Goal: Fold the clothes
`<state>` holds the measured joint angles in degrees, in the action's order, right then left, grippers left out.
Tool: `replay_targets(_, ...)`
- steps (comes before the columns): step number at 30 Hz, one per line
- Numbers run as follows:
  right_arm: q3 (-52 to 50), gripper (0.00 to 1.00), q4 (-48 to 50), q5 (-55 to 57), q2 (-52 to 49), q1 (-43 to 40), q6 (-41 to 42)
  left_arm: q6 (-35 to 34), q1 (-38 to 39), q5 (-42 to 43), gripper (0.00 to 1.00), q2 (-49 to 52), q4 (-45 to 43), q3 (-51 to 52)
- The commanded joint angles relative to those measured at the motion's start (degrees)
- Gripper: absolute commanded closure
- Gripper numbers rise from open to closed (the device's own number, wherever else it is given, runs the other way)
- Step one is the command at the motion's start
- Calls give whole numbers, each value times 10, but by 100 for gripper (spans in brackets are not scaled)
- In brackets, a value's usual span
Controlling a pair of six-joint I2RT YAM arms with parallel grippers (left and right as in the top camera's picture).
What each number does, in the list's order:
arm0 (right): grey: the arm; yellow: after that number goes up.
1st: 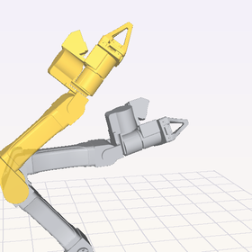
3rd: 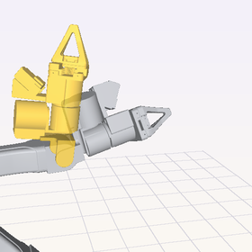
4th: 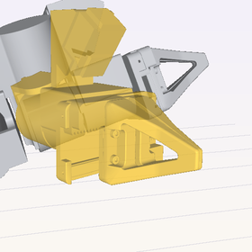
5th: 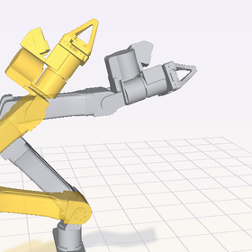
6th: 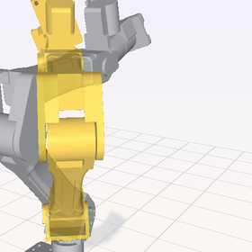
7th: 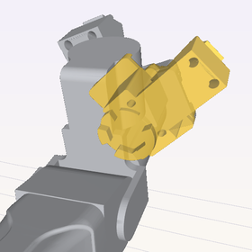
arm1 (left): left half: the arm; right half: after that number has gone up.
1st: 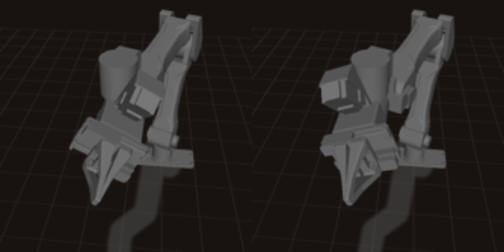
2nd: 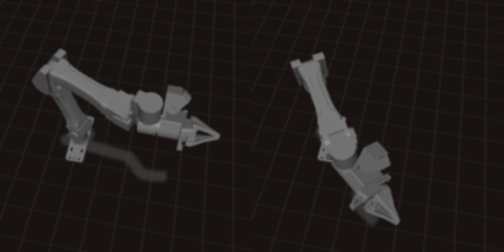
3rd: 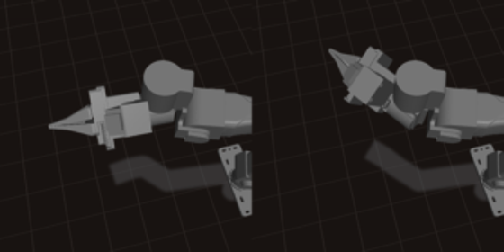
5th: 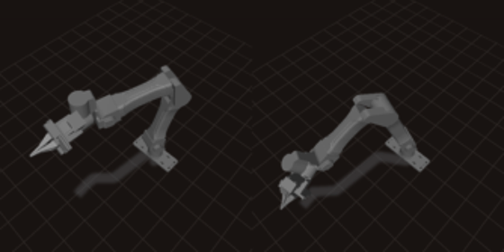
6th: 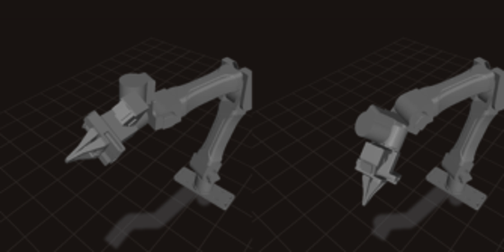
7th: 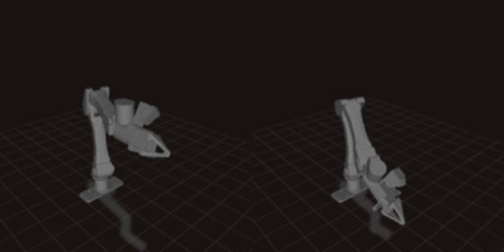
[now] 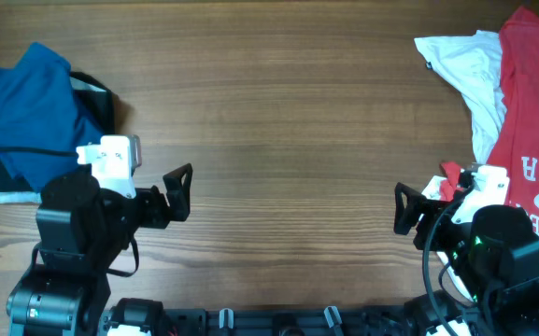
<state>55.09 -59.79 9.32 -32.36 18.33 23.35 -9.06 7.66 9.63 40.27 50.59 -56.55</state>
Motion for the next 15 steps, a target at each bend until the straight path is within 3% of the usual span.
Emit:
replay_targets(1,-3,0,-4,14,-3,0,8,10,0,-7,0,0,16,5)
replay_targets(10,-3,0,-6,14,0,0,8,10,0,-7,0,0,17,5)
replay_targets(15,-14,0,9,13,25,-12,-55,10,0,-7,0,0,17,5)
